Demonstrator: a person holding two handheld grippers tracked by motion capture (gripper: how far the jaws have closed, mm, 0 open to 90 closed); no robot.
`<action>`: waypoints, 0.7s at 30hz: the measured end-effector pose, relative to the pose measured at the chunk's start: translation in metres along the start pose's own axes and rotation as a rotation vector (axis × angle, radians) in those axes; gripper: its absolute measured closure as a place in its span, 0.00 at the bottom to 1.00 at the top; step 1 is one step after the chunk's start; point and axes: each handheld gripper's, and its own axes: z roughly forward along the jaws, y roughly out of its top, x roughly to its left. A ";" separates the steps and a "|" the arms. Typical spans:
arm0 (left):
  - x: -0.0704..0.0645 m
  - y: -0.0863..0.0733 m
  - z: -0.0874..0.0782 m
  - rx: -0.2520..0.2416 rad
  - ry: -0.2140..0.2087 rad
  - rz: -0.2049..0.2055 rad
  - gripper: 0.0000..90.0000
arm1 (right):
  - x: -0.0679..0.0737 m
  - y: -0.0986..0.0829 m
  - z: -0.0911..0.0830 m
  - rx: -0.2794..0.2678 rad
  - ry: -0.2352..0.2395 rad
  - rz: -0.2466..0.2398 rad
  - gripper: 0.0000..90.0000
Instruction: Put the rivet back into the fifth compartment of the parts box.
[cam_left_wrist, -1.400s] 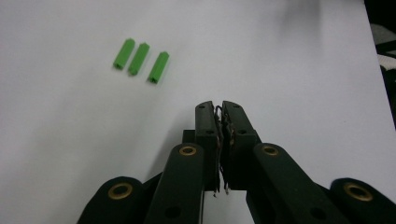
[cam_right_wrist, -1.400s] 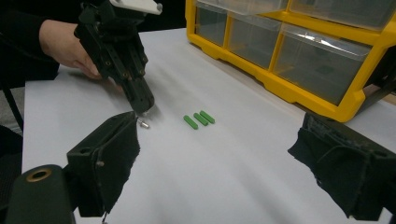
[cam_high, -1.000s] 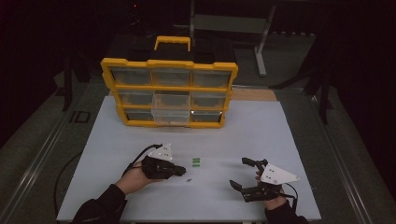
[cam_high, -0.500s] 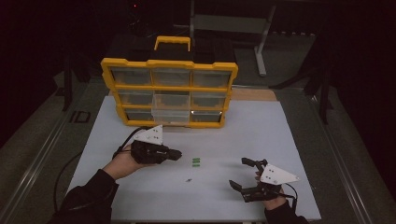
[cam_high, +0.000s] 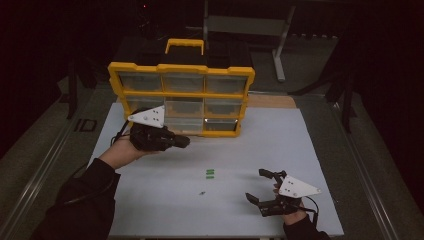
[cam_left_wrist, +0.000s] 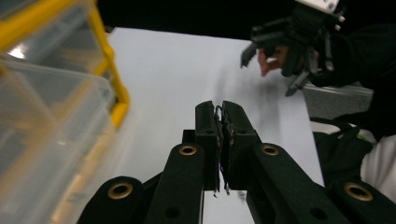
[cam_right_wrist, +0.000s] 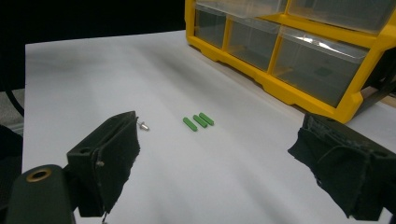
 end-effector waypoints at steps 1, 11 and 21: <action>0.003 0.004 -0.005 -0.008 0.016 0.006 0.94 | 0.000 0.000 0.000 0.000 0.001 -0.001 0.14; 0.021 0.019 -0.019 -0.031 0.055 0.000 0.94 | 0.000 0.000 0.001 0.001 0.002 -0.002 0.14; 0.044 0.030 -0.026 -0.078 0.101 -0.030 0.94 | 0.000 0.000 0.001 0.003 0.001 0.000 0.14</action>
